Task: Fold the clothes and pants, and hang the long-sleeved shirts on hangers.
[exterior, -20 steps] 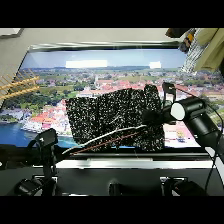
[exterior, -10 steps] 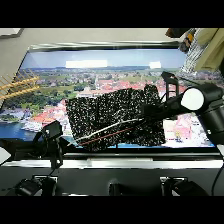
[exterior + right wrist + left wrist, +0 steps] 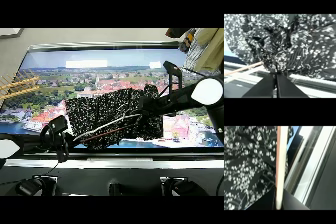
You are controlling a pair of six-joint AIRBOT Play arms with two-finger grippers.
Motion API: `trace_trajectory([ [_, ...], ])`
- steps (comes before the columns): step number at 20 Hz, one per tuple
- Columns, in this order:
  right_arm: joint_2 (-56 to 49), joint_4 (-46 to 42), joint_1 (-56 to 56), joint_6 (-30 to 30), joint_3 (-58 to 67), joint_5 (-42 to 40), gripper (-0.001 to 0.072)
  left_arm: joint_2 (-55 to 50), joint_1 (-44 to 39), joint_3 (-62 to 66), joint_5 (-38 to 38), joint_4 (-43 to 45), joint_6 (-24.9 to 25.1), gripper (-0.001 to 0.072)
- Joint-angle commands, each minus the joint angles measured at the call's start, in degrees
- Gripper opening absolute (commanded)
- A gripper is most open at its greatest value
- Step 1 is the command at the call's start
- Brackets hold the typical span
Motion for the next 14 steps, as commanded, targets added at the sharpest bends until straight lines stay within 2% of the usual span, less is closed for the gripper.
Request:
trace_trajectory([
  [1,0.04,2.75,-0.02,0.07,0.52,0.07,0.0037,-2.40,-1.97,-0.02,3.02,-2.45,1.66,0.0029],
  [3,0.04,2.80,-0.02,0.07,0.52,0.09,0.0037,-4.04,-4.13,-0.02,4.07,-2.45,1.66,0.0029],
  [7,0.22,3.61,-0.02,0.07,0.52,0.35,0.0037,-6.80,-7.87,-0.02,10.86,-2.60,1.14,0.0029],
  [14,1.05,3.17,-0.02,0.07,0.52,1.07,0.0038,-10.47,-9.77,0.00,17.64,-6.95,0.79,0.0029],
])
